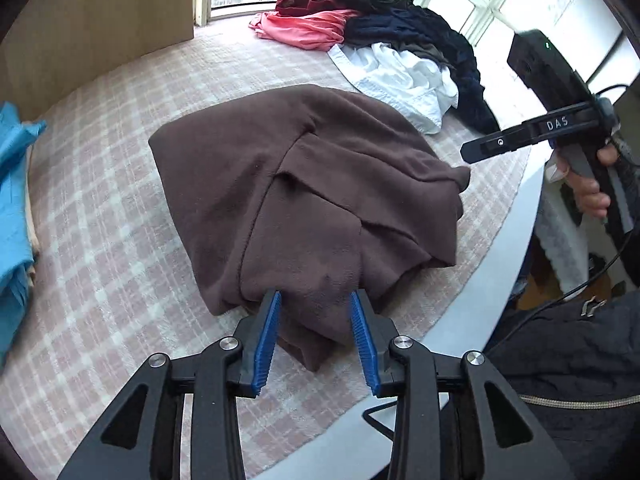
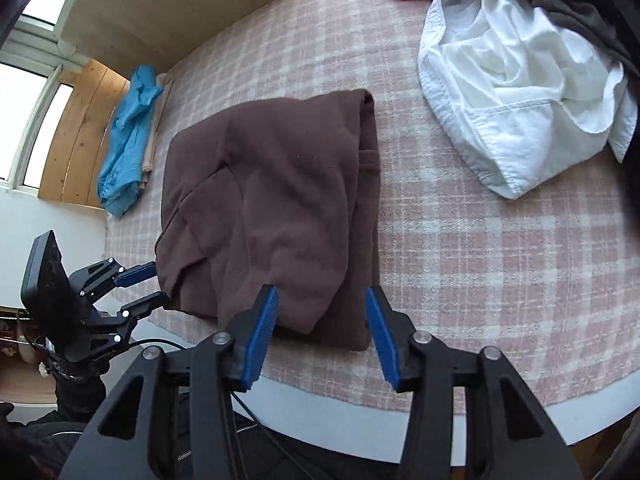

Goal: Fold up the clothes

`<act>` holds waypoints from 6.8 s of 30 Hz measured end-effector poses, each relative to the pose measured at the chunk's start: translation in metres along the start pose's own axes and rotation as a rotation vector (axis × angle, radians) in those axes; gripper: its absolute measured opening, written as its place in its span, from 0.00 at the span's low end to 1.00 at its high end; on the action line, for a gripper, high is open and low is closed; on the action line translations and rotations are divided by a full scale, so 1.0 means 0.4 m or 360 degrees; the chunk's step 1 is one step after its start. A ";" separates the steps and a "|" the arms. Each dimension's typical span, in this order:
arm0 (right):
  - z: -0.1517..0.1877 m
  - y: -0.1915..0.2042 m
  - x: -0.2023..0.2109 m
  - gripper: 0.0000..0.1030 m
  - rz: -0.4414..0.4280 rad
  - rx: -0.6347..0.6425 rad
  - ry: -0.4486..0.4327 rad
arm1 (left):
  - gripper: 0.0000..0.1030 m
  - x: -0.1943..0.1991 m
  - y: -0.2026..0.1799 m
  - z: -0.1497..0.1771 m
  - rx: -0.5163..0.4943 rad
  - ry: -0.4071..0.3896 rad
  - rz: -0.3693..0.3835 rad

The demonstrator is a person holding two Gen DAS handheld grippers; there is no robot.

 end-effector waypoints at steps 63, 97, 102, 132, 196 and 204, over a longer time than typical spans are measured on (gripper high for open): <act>-0.364 -0.078 -0.077 0.28 0.0017 0.0054 0.0042 | 0.29 -0.092 0.011 -0.243 -0.0152 -0.0092 0.0210; -0.266 0.203 -0.086 0.17 0.0189 0.0692 -0.0075 | 0.34 -0.030 0.162 -0.130 0.0326 -0.0233 0.0013; -0.237 0.228 -0.207 0.29 0.0518 0.0960 0.0315 | 0.34 -0.006 0.255 -0.077 0.0602 -0.0345 0.0093; -0.289 0.470 -0.212 0.31 0.0255 0.0876 0.0354 | 0.34 -0.121 0.388 -0.178 0.0166 -0.0352 0.0255; -0.081 0.137 -0.102 0.29 0.0186 0.0575 0.0009 | 0.21 -0.063 0.157 -0.064 0.0217 -0.0004 0.0415; -0.029 0.053 -0.004 0.29 0.0151 0.0431 -0.0216 | 0.25 0.026 -0.010 -0.140 -0.0049 -0.0212 0.0448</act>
Point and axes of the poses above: each gripper's, at about its wrist camera, not at the fingertips, and x roughly against the way its jaws point, y to its left, z to its underside, the point moved 6 cm from there along -x, roughly the way its jaws point, and after that the axes turned 1 degree about y, right-handed, at the moved point
